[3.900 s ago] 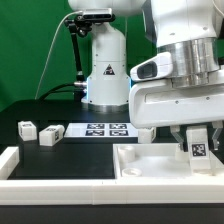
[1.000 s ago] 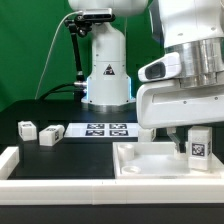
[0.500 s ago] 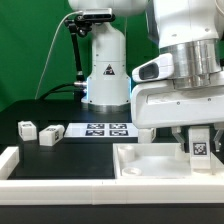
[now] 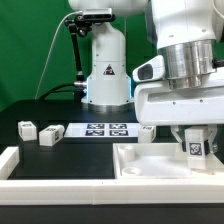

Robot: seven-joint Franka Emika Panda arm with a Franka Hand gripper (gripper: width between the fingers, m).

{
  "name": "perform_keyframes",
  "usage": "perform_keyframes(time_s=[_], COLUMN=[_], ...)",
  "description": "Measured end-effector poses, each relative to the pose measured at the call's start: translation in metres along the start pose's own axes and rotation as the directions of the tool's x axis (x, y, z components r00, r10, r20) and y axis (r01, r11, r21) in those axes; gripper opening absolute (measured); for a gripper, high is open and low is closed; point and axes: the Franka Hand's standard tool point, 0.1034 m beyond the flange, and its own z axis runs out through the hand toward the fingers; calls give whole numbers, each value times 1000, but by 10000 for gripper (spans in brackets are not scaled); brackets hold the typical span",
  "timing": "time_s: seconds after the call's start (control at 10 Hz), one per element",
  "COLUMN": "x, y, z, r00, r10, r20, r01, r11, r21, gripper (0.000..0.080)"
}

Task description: Assemble one leg

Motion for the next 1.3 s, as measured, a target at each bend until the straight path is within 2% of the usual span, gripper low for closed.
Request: perform_keyframes(time_s=[0.2, 0.3, 0.5, 0.6, 0.8, 1.0, 1.1, 1.2, 1.3], x=[-1, -1, -4, -5, -5, -5, -5, -5, -6], y=[1, 1, 1, 2, 2, 2, 2, 2, 2], z=[0, 1, 1, 2, 3, 3, 3, 3, 4], r00=[949, 913, 697, 502, 310, 215, 230, 272, 331], r10=[314, 408, 716, 862, 948, 974, 970, 959, 940], r20=[8, 17, 46, 63, 74, 77, 77, 78, 79], r01=[-314, -409, -717, -864, -950, -976, -972, -961, -942], r11=[949, 913, 697, 504, 312, 218, 233, 274, 334], r21=[7, 10, 7, -4, -20, -28, -27, -24, -21], gripper=[274, 274, 274, 274, 274, 274, 274, 452, 576])
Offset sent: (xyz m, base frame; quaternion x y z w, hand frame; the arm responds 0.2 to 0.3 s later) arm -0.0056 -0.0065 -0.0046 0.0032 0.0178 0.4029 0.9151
